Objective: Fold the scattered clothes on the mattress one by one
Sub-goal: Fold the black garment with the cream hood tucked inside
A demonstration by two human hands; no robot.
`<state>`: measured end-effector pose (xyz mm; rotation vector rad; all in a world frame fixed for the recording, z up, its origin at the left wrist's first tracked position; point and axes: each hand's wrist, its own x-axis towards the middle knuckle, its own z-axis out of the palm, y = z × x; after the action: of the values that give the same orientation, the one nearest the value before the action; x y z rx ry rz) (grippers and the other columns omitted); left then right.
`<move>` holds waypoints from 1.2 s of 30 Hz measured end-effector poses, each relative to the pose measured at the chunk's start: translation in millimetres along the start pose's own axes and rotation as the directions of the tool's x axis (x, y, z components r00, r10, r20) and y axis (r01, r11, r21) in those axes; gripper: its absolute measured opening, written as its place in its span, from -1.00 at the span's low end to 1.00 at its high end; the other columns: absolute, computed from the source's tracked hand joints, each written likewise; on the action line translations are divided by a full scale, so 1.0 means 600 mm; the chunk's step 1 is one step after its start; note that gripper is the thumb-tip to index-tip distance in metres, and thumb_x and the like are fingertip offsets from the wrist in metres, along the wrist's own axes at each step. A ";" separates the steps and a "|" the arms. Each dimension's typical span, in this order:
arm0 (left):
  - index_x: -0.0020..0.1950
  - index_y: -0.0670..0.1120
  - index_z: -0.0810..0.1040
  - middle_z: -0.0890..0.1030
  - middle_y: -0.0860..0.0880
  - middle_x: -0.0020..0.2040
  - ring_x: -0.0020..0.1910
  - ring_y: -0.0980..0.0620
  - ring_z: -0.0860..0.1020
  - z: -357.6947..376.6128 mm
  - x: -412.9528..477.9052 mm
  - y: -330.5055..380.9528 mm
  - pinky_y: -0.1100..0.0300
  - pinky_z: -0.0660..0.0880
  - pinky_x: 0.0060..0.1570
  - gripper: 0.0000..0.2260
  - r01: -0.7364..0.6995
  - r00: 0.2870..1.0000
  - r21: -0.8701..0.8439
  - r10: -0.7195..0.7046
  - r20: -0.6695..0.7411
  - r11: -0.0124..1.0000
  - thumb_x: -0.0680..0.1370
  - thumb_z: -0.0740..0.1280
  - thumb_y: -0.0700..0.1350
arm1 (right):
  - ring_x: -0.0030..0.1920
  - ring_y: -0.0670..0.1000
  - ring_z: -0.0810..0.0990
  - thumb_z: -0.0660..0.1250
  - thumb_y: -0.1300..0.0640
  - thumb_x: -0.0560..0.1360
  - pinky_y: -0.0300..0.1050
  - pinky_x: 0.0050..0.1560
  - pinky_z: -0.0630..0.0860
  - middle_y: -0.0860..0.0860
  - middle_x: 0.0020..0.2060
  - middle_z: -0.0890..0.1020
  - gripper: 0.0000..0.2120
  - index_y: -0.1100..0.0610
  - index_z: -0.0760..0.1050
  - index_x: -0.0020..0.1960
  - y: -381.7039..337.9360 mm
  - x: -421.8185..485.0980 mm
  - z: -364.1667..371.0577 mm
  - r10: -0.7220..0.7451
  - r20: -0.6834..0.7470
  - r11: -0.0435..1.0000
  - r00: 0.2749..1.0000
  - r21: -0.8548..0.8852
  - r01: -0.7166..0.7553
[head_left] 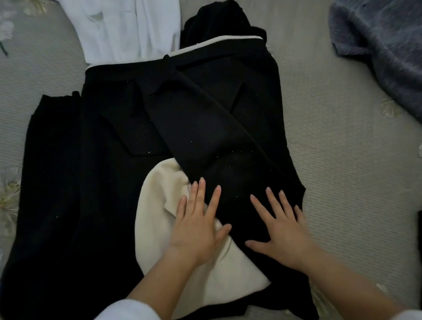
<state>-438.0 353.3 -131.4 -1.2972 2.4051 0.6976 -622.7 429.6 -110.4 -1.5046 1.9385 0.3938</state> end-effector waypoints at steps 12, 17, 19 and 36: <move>0.57 0.04 -0.14 -0.34 -0.05 0.54 0.44 0.04 -0.45 -0.045 -0.030 -0.021 0.05 -0.33 0.45 -0.41 -0.027 0.999 -0.263 0.034 0.022 0.964 0.63 0.04 0.15 | 0.53 0.15 -0.24 0.32 -0.25 0.44 0.19 0.48 -0.11 0.07 0.54 -0.27 -0.02 -0.06 -0.31 0.54 -0.049 0.011 -0.021 0.151 0.073 0.988 0.986 -0.015 -0.151; 0.56 -0.01 0.04 -0.09 -0.08 0.58 0.53 -0.01 -0.25 -0.063 -0.096 -0.143 0.02 -0.26 0.48 -0.51 0.096 0.868 -0.379 -0.264 -0.421 0.920 0.63 0.03 0.02 | 0.52 0.06 -0.01 0.30 -0.07 0.51 0.15 0.46 0.03 0.04 0.53 0.05 -0.27 0.04 0.03 0.55 -0.166 0.015 -0.042 0.006 -0.263 0.985 0.965 0.170 0.040; 0.54 -0.04 0.14 0.03 -0.14 0.56 0.54 -0.08 -0.10 -0.072 -0.117 -0.214 0.00 -0.19 0.48 -0.52 0.249 0.740 -0.527 -0.511 -0.437 0.812 0.63 0.13 -0.03 | 0.53 0.05 -0.06 0.25 -0.14 0.53 0.11 0.46 0.00 0.03 0.55 0.00 -0.28 0.00 -0.01 0.55 -0.236 0.022 -0.042 -0.115 -0.307 0.975 0.945 0.147 0.167; 0.05 0.00 0.61 0.68 0.03 -0.05 -0.04 0.04 0.66 -0.112 -0.177 -0.456 0.12 0.58 -0.01 -0.80 0.131 0.722 -0.983 -0.692 0.008 0.125 0.48 0.42 0.05 | 0.47 0.28 -0.39 0.11 -0.41 0.46 0.37 0.42 -0.14 0.06 0.49 -0.42 -0.12 -0.21 -0.45 0.47 -0.406 0.085 0.021 -0.118 0.184 0.930 0.976 -0.323 0.173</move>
<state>-153.7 260.8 -96.0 -2.7885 1.3990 2.0218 -396.3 326.2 -116.7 -1.7598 1.6786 0.7895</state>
